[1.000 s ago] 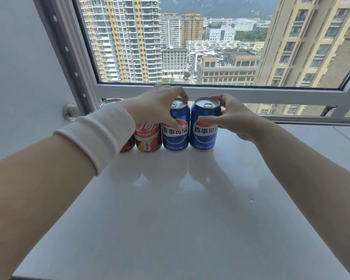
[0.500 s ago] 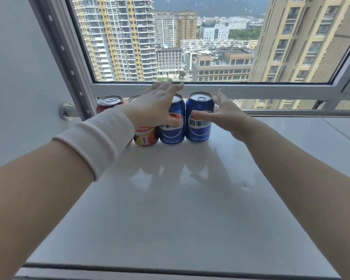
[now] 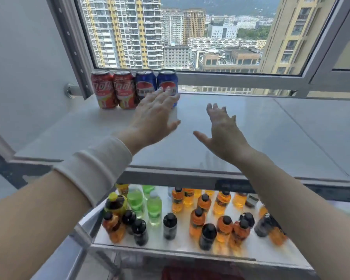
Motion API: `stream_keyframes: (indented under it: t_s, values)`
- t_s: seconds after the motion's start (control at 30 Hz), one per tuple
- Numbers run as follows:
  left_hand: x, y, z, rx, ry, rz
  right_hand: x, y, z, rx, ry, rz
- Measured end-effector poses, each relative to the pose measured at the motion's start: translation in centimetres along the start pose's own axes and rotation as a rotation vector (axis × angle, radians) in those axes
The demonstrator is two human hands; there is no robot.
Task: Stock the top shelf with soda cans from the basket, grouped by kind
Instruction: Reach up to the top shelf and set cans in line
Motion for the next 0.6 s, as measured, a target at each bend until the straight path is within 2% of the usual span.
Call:
stream_keyframes:
  t_s: [0.17,0.4,0.6]
  values:
    - [-6.3,-2.9,6.5,-0.007,0.049,-0.079,-9.4,0.3,2.7,-0.081,0.045,-0.023]
    - [-13.2,-5.6,11.7,-0.046,0.006,-0.098,-18.4,-0.9,4.1,-0.125,0.101,-0.013]
    - [-19.8,-9.2,14.0,-0.103,-0.053,-0.130,-27.1,-5.2,6.0,-0.084,0.017,-0.062]
Point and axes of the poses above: each hand's wrist, its own x-axis towards the middle knuckle, its own y-axis out of the back of the hand, z = x × y, the point moved 3 cm from there along x, towards the middle knuckle, and after that the axes turned 6 degrees about -z, right-handed, at the moved point
